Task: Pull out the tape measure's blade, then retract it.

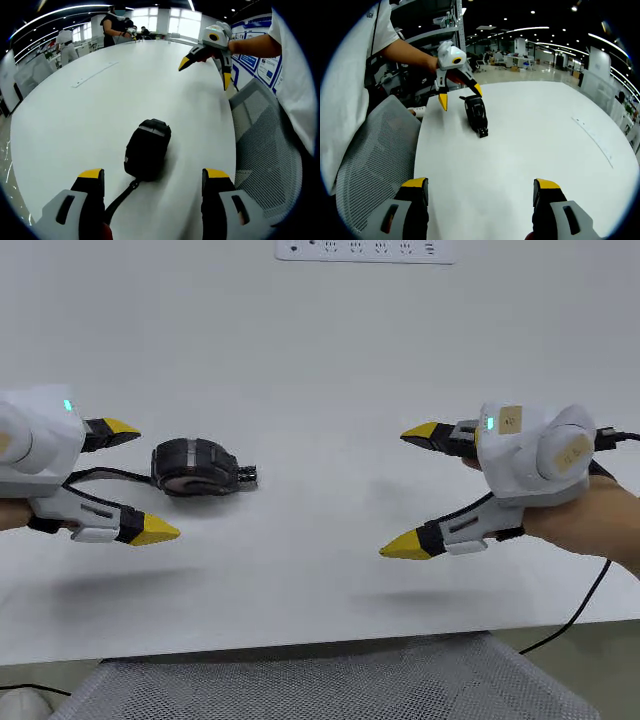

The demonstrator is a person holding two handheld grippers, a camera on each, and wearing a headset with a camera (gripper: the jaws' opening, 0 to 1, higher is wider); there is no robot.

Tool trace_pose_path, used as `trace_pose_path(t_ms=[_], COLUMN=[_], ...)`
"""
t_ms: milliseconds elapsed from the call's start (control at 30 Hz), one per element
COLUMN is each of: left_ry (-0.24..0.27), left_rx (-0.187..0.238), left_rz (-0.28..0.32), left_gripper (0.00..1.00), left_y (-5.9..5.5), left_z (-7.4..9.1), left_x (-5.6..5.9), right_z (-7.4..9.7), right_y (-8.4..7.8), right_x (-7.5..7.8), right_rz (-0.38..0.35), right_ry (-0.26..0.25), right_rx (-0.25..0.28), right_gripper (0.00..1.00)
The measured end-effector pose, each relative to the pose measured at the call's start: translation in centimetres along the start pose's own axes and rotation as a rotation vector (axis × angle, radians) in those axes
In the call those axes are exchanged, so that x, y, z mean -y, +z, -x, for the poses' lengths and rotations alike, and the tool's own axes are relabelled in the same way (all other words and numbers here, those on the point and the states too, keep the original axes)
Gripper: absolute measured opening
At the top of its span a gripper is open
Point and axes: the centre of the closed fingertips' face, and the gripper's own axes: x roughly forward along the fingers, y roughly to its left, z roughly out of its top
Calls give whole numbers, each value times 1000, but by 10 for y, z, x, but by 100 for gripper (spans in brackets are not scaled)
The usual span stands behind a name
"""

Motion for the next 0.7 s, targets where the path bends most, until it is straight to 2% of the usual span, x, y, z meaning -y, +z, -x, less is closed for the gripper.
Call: trace_pose_path(t_ms=[133,300,467,700], left_ry=[9,7,-5,-16], left_rx=[-27,-39,-50,-69], left_rz=[-13,-19,-37,-67], left_gripper=[69,61,56,43], left_y=[-5,-8,-9,-13], left_z=[-5,-8,-14,-21], left_x=[-5,-9,-9,-7], right_z=[-2,-3,-4,-5], right_y=[4,8,10,10], right_x=[1,2,3,3], right_rz=[0,-1,-1,-10], right_ry=[3,5,6,6], right_rx=[7,17,20,26], right_gripper=[86,86,85,85])
